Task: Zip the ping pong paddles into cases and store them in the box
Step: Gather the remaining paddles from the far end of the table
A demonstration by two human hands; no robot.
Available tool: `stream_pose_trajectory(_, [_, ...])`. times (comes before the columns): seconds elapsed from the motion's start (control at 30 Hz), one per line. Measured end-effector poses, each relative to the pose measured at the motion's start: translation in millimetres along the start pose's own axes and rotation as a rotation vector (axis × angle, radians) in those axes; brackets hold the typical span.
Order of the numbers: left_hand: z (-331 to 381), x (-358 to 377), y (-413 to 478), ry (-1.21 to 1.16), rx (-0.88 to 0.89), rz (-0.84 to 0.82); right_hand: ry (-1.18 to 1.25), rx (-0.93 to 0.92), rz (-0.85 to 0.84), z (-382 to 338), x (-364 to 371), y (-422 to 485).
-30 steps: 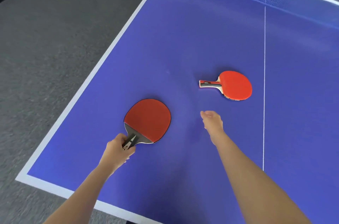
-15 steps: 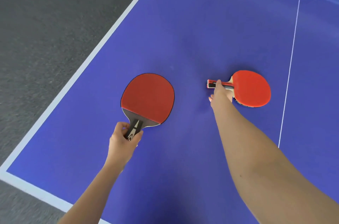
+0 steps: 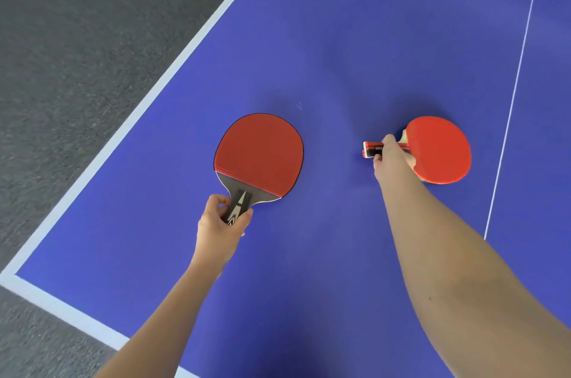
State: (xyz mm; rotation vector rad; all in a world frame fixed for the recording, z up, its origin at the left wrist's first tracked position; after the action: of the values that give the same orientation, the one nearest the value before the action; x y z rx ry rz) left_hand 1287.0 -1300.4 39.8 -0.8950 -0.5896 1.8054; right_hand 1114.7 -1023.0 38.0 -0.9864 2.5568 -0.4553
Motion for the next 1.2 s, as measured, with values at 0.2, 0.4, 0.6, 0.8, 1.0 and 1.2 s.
stream_pose_trajectory(0.2, [-2.9, 1.0, -15.6, -0.001, 0.014, -0.03, -0.138, -0.048, -0.019, 22.1, -37.5, -39.7])
stream_pose_trajectory(0.4, [-14.7, -2.5, -34.8, -0.008, 0.02, -0.057, -0.348, -0.156, -0.122, 49.3, -79.3, -97.9])
stream_pose_trajectory(0.6, [-45.1, 1.8, -57.2, 0.002, -0.002, -0.093, -0.458, -0.237, -0.217, 81.8, -114.3, -171.0])
stream_pose_trajectory(0.8, [-80.7, 10.5, -71.4, -0.006, -0.049, -0.12, -0.442, -0.212, -0.28, 106.4, -137.8, -231.1])
stream_pose_trajectory(1.0, [-98.8, 12.7, -70.9, 0.041, -0.063, -0.142, -0.466, -0.232, -0.351, 126.0, -140.0, -258.5])
stream_pose_trajectory(1.2, [-102.2, 8.6, -63.5, 0.093, -0.057, -0.202, -0.477, -0.261, -0.426, 135.3, -125.2, -273.0])
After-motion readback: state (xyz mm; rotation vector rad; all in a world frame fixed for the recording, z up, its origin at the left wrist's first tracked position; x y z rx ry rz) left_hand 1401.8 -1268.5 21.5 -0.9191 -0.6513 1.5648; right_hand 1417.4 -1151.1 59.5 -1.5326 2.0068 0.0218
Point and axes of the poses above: each hand's wrist, its own y-axis towards the middle knuckle, its own x-axis out of the palm, z = x × y, the point moved 2 cm from there along y, towards the middle knuckle, and after that the axes turned 15 degrees about -x, right-handed, at the moved point
